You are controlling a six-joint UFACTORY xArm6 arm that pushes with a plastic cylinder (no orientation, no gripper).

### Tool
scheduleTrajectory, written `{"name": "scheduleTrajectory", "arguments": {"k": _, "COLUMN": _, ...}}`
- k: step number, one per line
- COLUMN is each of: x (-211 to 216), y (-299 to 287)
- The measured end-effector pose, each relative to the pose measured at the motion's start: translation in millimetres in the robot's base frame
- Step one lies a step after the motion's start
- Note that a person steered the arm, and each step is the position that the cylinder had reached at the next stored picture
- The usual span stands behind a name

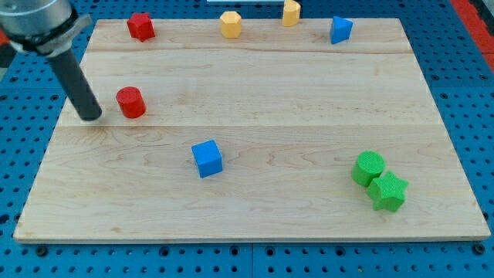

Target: Push red circle towards center of the board

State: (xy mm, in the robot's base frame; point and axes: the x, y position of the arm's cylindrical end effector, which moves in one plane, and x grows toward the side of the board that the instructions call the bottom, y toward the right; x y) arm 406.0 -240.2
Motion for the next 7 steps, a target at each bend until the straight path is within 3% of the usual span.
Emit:
{"name": "scheduleTrajectory", "arguments": {"k": 1, "x": -19, "y": 0}}
{"name": "scheduleTrajectory", "arguments": {"k": 5, "x": -19, "y": -10}}
{"name": "scheduleTrajectory", "arguments": {"k": 7, "x": -12, "y": 40}}
